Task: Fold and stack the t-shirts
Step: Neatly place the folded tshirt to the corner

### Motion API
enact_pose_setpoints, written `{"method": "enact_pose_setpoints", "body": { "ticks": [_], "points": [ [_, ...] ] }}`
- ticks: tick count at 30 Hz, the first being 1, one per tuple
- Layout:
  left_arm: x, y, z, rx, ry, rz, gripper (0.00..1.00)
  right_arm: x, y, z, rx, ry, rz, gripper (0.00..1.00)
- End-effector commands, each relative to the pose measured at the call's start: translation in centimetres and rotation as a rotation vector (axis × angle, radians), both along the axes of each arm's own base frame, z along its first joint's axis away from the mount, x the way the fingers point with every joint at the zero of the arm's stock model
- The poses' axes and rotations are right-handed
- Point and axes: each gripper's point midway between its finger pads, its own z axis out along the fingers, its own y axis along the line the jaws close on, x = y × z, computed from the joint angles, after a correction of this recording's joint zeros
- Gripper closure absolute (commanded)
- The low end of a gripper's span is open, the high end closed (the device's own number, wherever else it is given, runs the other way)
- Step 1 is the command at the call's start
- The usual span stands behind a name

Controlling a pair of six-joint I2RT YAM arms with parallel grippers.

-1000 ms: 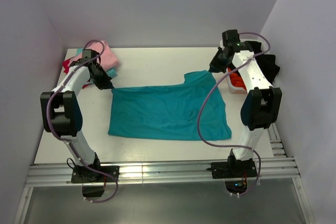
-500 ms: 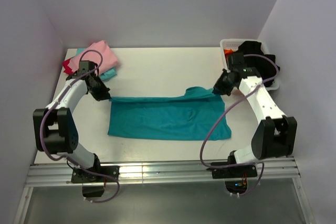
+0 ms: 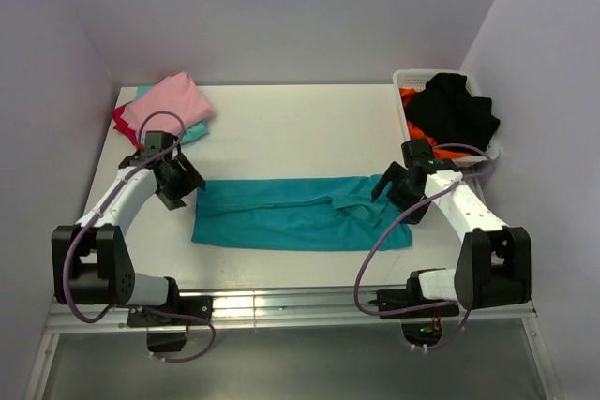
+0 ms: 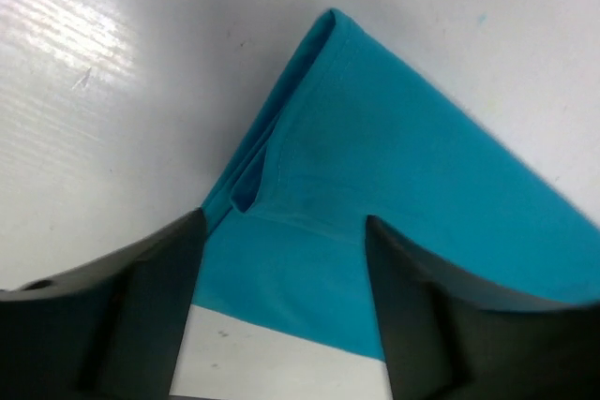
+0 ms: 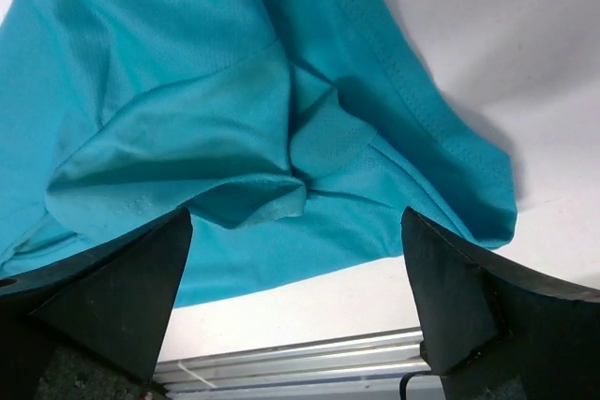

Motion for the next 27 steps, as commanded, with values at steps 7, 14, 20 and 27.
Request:
{"method": "enact_pose_setpoints", "body": {
  "ticks": [7, 14, 20, 27],
  "points": [
    [1.8, 1.0, 4.2, 0.05, -0.114, 0.055, 0.25, 2.9, -0.5, 3.1, -0.033, -0.085, -0.008, 0.0],
    [2.2, 0.5, 4.0, 0.026, -0.109, 0.046, 0.32, 3.6, 0.9, 3.3, 0.023, -0.092, 0.002, 0.0],
    [2.5, 0.2, 4.3, 0.009, -0.119, 0.043, 0.36, 4.7, 4.6, 3.8, 0.062, -0.079, 0.052, 0.0],
    [2.5, 0.0, 4.0, 0.005, -0.126, 0.044, 0.4, 4.8, 8.2, 3.2, 0.059, -0.037, 0.128, 0.0]
  ]
}}
